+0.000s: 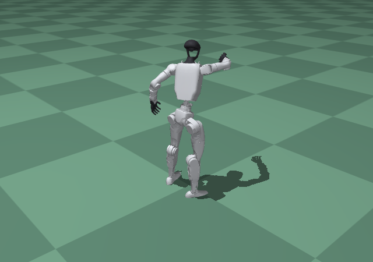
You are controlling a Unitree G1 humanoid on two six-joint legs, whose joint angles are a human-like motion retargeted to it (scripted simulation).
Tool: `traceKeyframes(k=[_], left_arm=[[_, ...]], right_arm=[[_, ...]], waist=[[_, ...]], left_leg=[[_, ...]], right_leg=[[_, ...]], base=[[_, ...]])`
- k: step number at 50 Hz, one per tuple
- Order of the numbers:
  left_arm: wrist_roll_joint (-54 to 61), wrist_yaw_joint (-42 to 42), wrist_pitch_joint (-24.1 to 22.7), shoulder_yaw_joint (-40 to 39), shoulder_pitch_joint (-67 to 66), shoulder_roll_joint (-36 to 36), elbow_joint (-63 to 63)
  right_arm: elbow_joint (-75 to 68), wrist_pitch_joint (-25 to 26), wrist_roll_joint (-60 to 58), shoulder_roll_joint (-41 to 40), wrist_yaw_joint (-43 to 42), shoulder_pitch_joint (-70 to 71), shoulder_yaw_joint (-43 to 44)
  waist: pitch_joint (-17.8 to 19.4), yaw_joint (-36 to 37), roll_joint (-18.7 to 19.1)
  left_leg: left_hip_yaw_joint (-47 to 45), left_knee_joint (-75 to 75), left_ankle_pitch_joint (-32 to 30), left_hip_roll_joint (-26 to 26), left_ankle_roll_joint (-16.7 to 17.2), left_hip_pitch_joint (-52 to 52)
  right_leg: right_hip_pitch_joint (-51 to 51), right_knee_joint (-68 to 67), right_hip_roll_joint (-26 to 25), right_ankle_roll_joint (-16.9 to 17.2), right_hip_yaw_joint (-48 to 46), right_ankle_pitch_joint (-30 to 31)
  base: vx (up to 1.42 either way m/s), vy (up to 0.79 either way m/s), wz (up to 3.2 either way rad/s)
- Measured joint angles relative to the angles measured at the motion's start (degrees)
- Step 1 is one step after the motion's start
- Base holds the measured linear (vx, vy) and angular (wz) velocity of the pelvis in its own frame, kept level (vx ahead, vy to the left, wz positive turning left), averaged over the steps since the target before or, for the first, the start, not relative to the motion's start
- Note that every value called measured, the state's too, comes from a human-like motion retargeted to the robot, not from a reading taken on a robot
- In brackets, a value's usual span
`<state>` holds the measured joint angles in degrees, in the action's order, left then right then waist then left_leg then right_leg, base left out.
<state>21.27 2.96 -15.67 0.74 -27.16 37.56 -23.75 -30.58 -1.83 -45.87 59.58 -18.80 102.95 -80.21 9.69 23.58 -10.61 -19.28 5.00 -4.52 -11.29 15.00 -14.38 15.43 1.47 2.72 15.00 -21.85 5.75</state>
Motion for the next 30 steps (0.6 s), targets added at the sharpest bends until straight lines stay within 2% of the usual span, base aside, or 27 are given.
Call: traceKeyframes(k=[2, 3, 5, 7, 9, 10, 12, 13, 15, 17, 18, 20, 23, 25, 30], left_arm=[[0.75, -0.43, 1.34, -2.25, 0.47, 0.63, -1.25], [1.07, -0.31, 1.58, -2.7, 0.47, 0.23, -1.26], [1.5, -0.1, 1.6, -2.56, -0.61, -2.3, 0.17], [2.23, 0.26, 2.44, -3.29, 0.21, -1.96, 0.07], [2.59, 0.36, 2.44, -2.71, -0.58, -3.62, 1.77], [2.78, 0.46, 2.59, -2.6, -0.57, -3.83, 2.24], [2.95, 0.66, 2.98, -2.77, 0.56, -3.36, 2.25], [2.7, 0.7, 2.61, -2.32, -0.27, -4.22, 3.11], [2.49, 0.91, 2.65, -2.29, 0.9, -3.98, 2.79], [1.72, 0.97, 1.62, -1.61, -0.46, -5.26, 3.38], [1.63, 1.0, 1.58, -1.61, 0.34, -4.93, 2.74], [0.89, 1.03, 0.51, -0.82, -0.96, -5.87, 2.76], [-0.56, 1.26, -0.14, 0.42, -1.05, -5.73, 1.4], [-0.01, -0.35, 0.41, 0.78, 0.36, -4.49, -0.26], [-0.41, -1.86, -0.46, 2.68, 1.7, -2.12, -2.48]], right_arm=[[10.74, -0.43, 2.79, -0.81, 1.2, 1.29, 0.0], [15.35, -0.61, 3.54, -1.17, 0.96, 1.8, 0.0], [24.39, -1.51, 5.08, -1.19, 1.51, 1.79, 0.0], [31.97, -1.46, 8.19, -0.58, 2.0, -0.36, 0.0], [38.11, -2.22, 10.09, 1.7, 3.82, -3.98, 0.0], [40.56, -2.35, 11.02, 3.09, 4.54, -6.29, 0.0], [42.01, -2.42, 11.87, 6.11, 5.21, -11.53, 0.0], [41.95, -2.85, 11.41, 8.3, 5.8, -14.63, 0.0], [38.81, -2.91, 10.25, 11.51, 6.05, -19.66, 0.0], [33.15, -3.99, 7.67, 14.93, 6.37, -24.22, 0.0], [29.3, -4.28, 6.77, 15.66, 6.44, -25.42, 0.0], [21.34, -5.52, 4.71, 17.65, 6.47, -27.8, 0.0], [7.47, -5.6, 2.44, 17.59, 6.4, -28.62, 0.09], [-0.23, -5.28, -0.12, 16.92, 9.89, -27.81, 0.0], [-19.0, -2.75, -4.92, 13.73, 11.22, -23.09, 0.0]], waist=[[3.77, -1.56, 0.61], [3.86, -1.73, 0.62], [-0.12, -1.07, -0.01], [2.85, -2.21, 0.78], [0.35, -1.33, 0.26], [0.5, -1.33, 0.28], [3.73, -2.34, 1.01], [1.79, -1.58, 0.44], [4.88, -2.61, 1.33], [2.16, -1.72, 0.49], [4.28, -2.5, 1.17], [1.38, -1.61, 0.05], [1.03, -1.39, -0.24], [4.43, -1.85, 0.67], [5.06, 0.63, 0.1]], left_leg=[[1.41, 0.0, 0.41, 0.16, 0.0, 4.48], [1.41, 0.0, 0.45, 0.07, 0.0, 4.6], [0.05, 0.0, 0.16, -0.44, 0.0, 0.46], [1.5, 0.0, 0.51, -0.35, 0.0, 3.6], [0.58, 0.0, 0.45, -0.69, 0.0, 1.0], [0.76, 0.0, 0.53, -0.73, 0.0, 1.15], [2.42, 0.0, 0.87, -0.53, 0.0, 4.15], [1.64, 0.0, 0.83, -0.67, 0.0, 2.29], [3.28, 0.0, 1.12, -0.39, 0.0, 5.01], [2.24, 0.0, 1.05, -0.38, 0.0, 2.43], [3.28, 0.0, 1.2, -0.15, 0.0, 4.33], [2.13, 0.0, 1.06, 0.0, 0.0, 1.4], [2.12, 0.0, 1.09, 0.43, 0.0, 0.93], [3.53, 0.0, 1.41, 0.67, 0.0, 4.46], [3.26, 0.0, 1.65, 0.95, 0.0, 4.99]], right_leg=[[-4.6, -1.49, 0.33, 0.0, -1.29, -1.76], [-4.75, -1.39, 0.25, 0.0, -1.25, -1.78], [-0.5, 0.18, -0.32, 0.0, 0.16, -0.24], [-3.87, -1.13, -0.04, 0.0, -1.18, -1.78], [-1.19, -0.08, -0.39, 0.0, -0.22, -0.83], [-1.38, -0.19, -0.37, 0.0, -0.37, -1.01], [-4.73, -1.6, 0.06, 0.0, -1.97, -2.59], [-2.77, -0.82, -0.12, 0.0, -1.21, -1.83], [-5.86, -2.2, 0.36, 0.0, -2.84, -3.31], [-3.17, -1.13, 0.25, 0.0, -1.91, -2.2], [-5.27, -2.08, 0.57, 0.0, -2.98, -3.15], [-2.26, -0.82, 0.51, 0.0, -1.99, -1.8], [-1.88, -0.73, 0.8, 0.0, -2.16, -1.55], [-5.59, -2.24, 1.23, 0.0, -3.61, -3.0], [-6.12, -1.85, 1.47, 0.0, -3.43, -2.52]], base=[[0.02, -0.03, 0.17], [0.0, 0.0, 0.0], [0.03, -0.01, -0.2], [0.0, 0.0, 0.0], [0.06, -0.01, -0.18], [0.04, -0.02, 0.32], [0.04, -0.01, 0.37], [0.0, 0.0, 0.0], [0.03, 0.02, 0.25], [0.0, 0.0, 0.0], [0.01, 0.04, 0.2], [0.0, 0.03, -0.13], [0.0, 0.03, 0.0], [0.01, 0.02, 0.38], [0.0, 0.0, 0.04]])
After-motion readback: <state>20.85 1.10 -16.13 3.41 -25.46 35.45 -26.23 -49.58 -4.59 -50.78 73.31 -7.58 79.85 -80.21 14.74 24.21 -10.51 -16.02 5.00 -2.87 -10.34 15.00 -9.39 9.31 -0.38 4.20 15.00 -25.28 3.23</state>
